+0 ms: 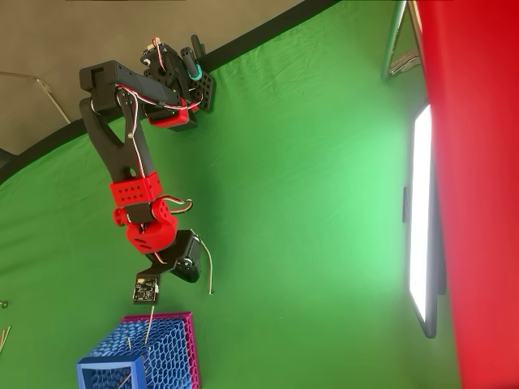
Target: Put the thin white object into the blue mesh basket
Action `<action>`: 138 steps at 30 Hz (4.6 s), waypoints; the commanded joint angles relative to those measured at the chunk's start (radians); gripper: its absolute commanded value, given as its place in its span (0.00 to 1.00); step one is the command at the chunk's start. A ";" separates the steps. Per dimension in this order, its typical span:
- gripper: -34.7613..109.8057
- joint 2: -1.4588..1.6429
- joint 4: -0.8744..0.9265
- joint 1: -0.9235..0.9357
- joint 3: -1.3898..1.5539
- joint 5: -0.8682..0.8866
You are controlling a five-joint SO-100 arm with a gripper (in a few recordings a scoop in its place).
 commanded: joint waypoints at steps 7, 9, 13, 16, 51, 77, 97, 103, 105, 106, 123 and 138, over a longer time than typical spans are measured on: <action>0.26 -0.117 0.049 0.034 -0.132 -0.038; 0.28 -0.143 0.049 0.044 -0.150 -0.041; 0.29 -0.184 0.040 0.057 -0.178 -0.066; 0.31 -0.212 0.040 0.058 -0.209 -0.078; 0.35 -0.459 -0.064 0.057 -0.328 -0.115; 0.35 -0.549 -0.064 0.067 -0.397 -0.124; 0.35 -0.584 -0.069 0.063 -0.428 -0.155; 0.34 -0.586 -0.114 0.061 -0.400 -0.179; 0.34 -0.583 -0.141 0.061 -0.383 -0.184; 0.34 -0.581 -0.146 0.061 -0.380 -0.184; 0.34 -0.584 -0.031 0.048 -0.437 -0.123; 0.29 -0.594 -0.034 0.040 -0.440 -0.118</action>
